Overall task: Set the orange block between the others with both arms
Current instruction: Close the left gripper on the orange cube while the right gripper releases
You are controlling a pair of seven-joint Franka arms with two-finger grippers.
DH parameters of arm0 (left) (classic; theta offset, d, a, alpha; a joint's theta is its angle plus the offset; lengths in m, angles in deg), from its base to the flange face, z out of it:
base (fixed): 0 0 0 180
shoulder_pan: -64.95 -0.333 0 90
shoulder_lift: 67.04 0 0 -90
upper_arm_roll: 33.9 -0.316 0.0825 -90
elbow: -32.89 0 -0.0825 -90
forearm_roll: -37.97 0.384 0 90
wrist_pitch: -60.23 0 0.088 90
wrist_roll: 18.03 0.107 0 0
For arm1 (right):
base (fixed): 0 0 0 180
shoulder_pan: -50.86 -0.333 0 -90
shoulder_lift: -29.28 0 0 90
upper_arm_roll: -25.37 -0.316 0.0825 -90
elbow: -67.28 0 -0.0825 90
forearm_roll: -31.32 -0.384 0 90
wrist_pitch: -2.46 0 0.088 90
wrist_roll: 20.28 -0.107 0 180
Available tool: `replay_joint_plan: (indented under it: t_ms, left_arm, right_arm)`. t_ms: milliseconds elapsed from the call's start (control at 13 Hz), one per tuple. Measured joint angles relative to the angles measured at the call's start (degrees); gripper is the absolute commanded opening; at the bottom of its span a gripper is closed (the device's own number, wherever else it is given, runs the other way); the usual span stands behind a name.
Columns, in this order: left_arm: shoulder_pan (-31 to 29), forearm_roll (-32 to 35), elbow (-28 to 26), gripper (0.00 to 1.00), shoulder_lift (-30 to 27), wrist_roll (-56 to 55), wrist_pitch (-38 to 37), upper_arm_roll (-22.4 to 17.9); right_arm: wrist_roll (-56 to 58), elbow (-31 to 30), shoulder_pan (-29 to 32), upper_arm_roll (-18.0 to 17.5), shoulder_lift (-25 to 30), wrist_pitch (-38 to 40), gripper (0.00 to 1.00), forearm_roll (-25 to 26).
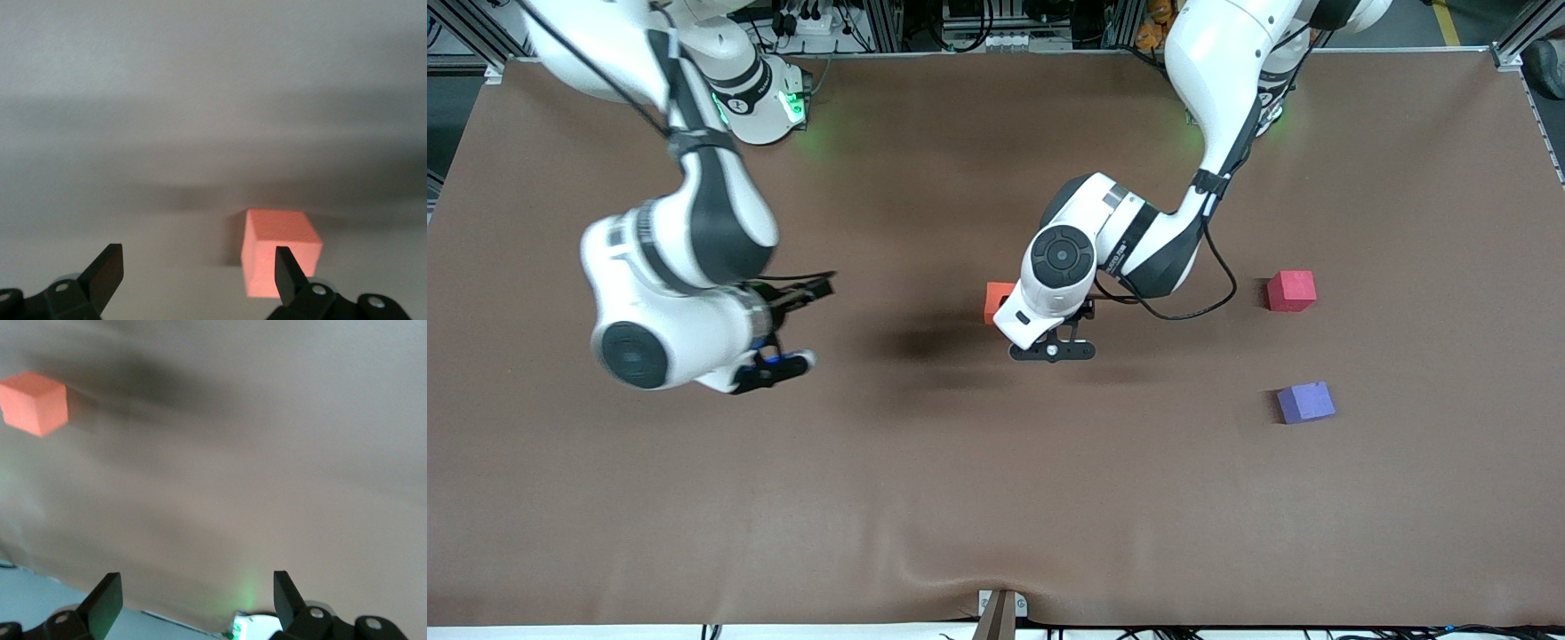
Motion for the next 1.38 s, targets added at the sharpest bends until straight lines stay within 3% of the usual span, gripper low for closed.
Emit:
replay_joint_plan:
  t_ms: [307,537,767,1150,1380]
  left_arm:
    - [3.8,0.0,-0.3,1.0,1.1,-0.1,2.8,0.1]
    - [5.9,0.0,-4.8,1.0,1.8,-1.3,7.9,0.0]
    - [6.2,0.0,-7.6,1.0,2.2,-1.3,11.3,0.0]
    - [6.2,-0.3,-7.2,1.0,2.1,-2.2,11.7,-0.1]
    - [6.9,-0.9,-7.3,1.0,2.1,-4.2,11.7,0.0]
  right_arm:
    - [2.9,-0.4,2.7,0.0,3.7,2.9,1.0,7.4]
    - [1.6,-0.7,3.2,0.1,7.0,3.0,1.0,11.5]
    - [1.6,-0.8,8.1,0.8,9.4,1.1,1.0,11.8]
    - [4.4,-1.4,14.9,0.9,11.1,-0.8,1.0,11.8]
    - [4.7,-9.8,15.1,0.8,15.9,-7.9,1.0,11.8]
